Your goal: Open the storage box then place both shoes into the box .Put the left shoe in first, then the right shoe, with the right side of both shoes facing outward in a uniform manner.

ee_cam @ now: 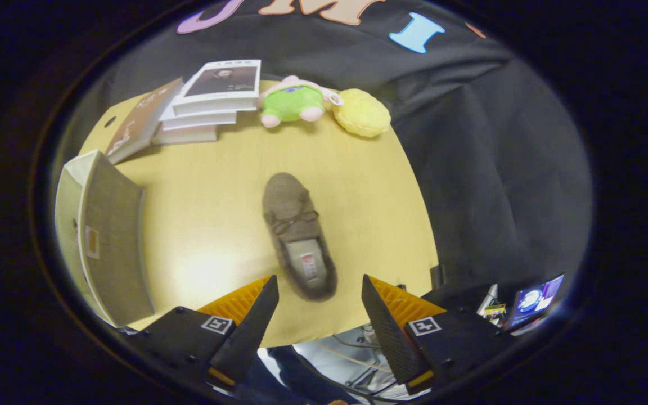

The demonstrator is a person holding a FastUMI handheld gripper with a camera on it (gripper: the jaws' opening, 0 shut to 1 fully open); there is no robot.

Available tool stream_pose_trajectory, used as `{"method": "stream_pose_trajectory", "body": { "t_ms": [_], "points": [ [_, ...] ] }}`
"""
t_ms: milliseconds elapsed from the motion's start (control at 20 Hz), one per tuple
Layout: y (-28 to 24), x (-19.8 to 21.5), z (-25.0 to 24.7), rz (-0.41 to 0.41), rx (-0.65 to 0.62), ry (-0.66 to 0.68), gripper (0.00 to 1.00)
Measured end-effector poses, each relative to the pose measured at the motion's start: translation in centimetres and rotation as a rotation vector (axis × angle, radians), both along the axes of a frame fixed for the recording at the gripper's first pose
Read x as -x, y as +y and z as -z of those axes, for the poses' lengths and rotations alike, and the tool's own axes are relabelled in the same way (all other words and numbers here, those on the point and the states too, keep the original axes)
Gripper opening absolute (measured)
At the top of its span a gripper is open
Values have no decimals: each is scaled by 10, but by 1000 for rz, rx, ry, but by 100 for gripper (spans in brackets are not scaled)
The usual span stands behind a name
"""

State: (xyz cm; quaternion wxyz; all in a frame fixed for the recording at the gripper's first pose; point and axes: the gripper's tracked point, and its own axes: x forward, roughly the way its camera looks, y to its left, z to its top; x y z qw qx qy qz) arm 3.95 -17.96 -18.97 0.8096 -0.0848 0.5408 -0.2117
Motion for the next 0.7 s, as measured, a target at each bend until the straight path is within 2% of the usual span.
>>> {"method": "stream_pose_trajectory", "body": {
  "t_ms": [300, 700],
  "points": [
    [-47, -12, 51, -35, 7, 93, 85],
    [-57, -35, 95, -121, -28, 105, 69]
  ]
}}
